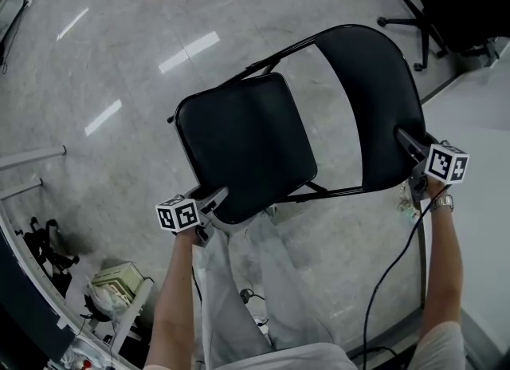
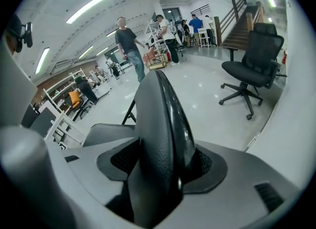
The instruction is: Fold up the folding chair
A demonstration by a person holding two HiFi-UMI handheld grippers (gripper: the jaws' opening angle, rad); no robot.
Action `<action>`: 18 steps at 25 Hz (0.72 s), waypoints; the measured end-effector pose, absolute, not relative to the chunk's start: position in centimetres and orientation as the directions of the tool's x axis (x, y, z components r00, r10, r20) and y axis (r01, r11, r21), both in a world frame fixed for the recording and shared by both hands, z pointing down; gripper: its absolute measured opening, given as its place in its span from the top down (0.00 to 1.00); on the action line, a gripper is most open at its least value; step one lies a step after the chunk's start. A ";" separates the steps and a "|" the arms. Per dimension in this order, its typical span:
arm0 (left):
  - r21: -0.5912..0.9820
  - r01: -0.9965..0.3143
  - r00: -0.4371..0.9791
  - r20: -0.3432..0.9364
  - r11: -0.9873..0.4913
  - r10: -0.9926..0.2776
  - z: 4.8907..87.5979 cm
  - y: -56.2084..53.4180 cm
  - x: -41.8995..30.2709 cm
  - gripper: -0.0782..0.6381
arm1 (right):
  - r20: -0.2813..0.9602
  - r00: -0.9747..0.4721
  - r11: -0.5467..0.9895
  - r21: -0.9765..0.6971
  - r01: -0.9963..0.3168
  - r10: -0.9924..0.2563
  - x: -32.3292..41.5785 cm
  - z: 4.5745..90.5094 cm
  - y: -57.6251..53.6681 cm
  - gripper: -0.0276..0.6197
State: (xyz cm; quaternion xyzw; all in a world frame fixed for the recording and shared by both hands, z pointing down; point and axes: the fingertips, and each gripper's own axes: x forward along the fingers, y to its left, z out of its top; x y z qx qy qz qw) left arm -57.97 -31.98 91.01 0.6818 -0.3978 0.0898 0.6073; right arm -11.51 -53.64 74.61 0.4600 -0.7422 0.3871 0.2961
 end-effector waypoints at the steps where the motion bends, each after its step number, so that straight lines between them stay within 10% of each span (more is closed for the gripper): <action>1: 0.761 -0.646 0.670 0.600 0.056 -0.437 90.9 -32.1 -57.8 0.42 | 0.797 -0.396 0.276 -0.296 -0.914 -0.456 -11.4 74.4 -53.6 0.58; 18: 0.816 -0.549 0.809 0.465 -0.181 -0.359 83.3 -33.8 -50.8 0.42 | 0.798 -0.328 0.282 -0.207 -0.937 -0.505 -10.4 67.6 -52.2 0.56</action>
